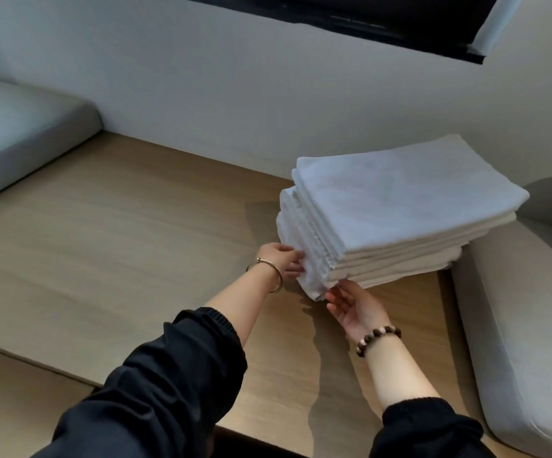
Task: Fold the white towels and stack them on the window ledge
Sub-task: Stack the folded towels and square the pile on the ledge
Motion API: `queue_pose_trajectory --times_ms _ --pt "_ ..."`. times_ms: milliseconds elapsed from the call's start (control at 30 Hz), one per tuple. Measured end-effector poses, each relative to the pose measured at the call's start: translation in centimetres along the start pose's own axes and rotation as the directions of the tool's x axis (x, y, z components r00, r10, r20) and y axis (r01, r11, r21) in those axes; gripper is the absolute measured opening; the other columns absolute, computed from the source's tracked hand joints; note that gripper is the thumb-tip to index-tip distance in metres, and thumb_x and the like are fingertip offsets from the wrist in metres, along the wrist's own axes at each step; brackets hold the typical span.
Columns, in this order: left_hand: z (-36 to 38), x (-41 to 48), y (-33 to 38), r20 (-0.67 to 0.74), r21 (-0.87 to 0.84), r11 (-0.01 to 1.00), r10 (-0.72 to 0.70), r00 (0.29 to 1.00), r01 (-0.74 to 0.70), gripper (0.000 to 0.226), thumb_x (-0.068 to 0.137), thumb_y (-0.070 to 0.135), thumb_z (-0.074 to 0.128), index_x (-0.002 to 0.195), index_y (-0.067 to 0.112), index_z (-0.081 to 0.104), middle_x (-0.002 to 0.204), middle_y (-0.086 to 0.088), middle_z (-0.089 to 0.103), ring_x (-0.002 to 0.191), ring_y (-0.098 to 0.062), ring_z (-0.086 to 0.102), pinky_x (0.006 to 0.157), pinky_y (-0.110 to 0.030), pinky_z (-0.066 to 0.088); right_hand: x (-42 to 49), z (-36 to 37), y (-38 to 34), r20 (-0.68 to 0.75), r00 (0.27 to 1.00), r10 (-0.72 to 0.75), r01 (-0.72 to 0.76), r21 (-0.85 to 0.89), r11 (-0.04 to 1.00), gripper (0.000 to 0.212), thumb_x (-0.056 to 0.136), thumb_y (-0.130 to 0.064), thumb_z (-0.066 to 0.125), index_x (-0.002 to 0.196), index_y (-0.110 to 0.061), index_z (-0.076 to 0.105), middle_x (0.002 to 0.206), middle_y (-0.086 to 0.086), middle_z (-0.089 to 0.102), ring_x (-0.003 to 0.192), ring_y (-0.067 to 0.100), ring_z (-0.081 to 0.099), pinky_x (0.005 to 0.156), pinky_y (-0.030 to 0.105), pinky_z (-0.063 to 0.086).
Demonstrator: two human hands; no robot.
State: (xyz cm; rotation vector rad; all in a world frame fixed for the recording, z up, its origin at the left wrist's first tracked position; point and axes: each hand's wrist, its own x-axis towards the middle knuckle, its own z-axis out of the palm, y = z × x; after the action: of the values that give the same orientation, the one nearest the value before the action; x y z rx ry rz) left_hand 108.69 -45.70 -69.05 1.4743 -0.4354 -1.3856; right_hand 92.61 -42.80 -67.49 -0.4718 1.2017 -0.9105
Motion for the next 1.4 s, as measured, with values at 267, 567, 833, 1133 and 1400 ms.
queue_pose_trajectory --times_ms 267,567,833,1133,1400 --pt "-0.2 0.7 -2.1 0.068 -0.053 0.998 -0.023 0.997 0.026 0.040 0.084 0.002 0.069 0.120 -0.005 0.056 0.077 -0.008 0.061 0.060 -0.013 0.058 0.056 -0.022 0.053 0.7 0.8 -0.5 -0.070 0.997 0.031 -0.043 -0.174 0.984 0.013 0.089 -0.003 0.060 0.077 -0.008 0.057 0.055 0.002 0.056 0.055 0.013 0.049 0.042 0.022 0.043" --pt "-1.7 0.5 -3.8 0.245 0.050 0.998 0.034 0.969 -0.048 0.014 0.078 -0.002 0.072 0.083 0.010 0.067 0.081 -0.006 0.064 0.080 -0.020 0.060 0.087 -0.036 0.051 1.1 1.6 -1.0 -0.128 0.992 0.010 -0.045 -0.275 0.960 0.015 0.091 -0.004 0.059 0.076 -0.007 0.055 0.069 0.007 0.055 0.059 0.014 0.048 0.054 0.027 0.040" --pt "-1.5 0.5 -4.4 0.211 0.152 0.973 0.142 0.967 -0.176 0.020 0.079 -0.002 0.071 0.099 -0.001 0.069 0.078 0.000 0.065 0.072 -0.010 0.060 0.075 -0.022 0.053 1.7 3.1 -1.4 -0.148 0.989 -0.010 -0.053 -0.420 0.906 0.020 0.092 -0.009 0.060 0.075 -0.004 0.052 0.065 0.008 0.052 0.053 0.015 0.043 0.050 0.028 0.037" --pt "-1.7 0.4 -4.7 0.215 0.210 0.953 0.174 0.961 -0.219 0.025 0.080 -0.003 0.070 0.105 -0.002 0.069 0.078 0.002 0.065 0.068 -0.006 0.059 0.061 -0.011 0.049 1.8 3.3 -0.8 -0.119 0.971 -0.209 0.059 -0.724 0.688 0.030 0.083 -0.024 0.070 0.065 -0.003 0.061 0.070 0.014 0.066 0.048 0.020 0.049 0.059 0.031 0.044" --pt "-3.1 0.0 -2.7 0.300 0.070 0.996 0.034 0.953 -0.057 0.027 0.090 -0.011 0.045 0.108 -0.005 0.064 0.084 -0.005 0.068 0.074 -0.009 0.067 0.063 -0.019 0.054 0.9 1.8 0.0 -0.099 0.968 -0.229 0.085 -0.732 0.676 0.044 0.080 -0.040 0.072 0.063 -0.002 0.057 0.057 0.012 0.057 0.049 0.022 0.049 0.064 0.036 0.047"
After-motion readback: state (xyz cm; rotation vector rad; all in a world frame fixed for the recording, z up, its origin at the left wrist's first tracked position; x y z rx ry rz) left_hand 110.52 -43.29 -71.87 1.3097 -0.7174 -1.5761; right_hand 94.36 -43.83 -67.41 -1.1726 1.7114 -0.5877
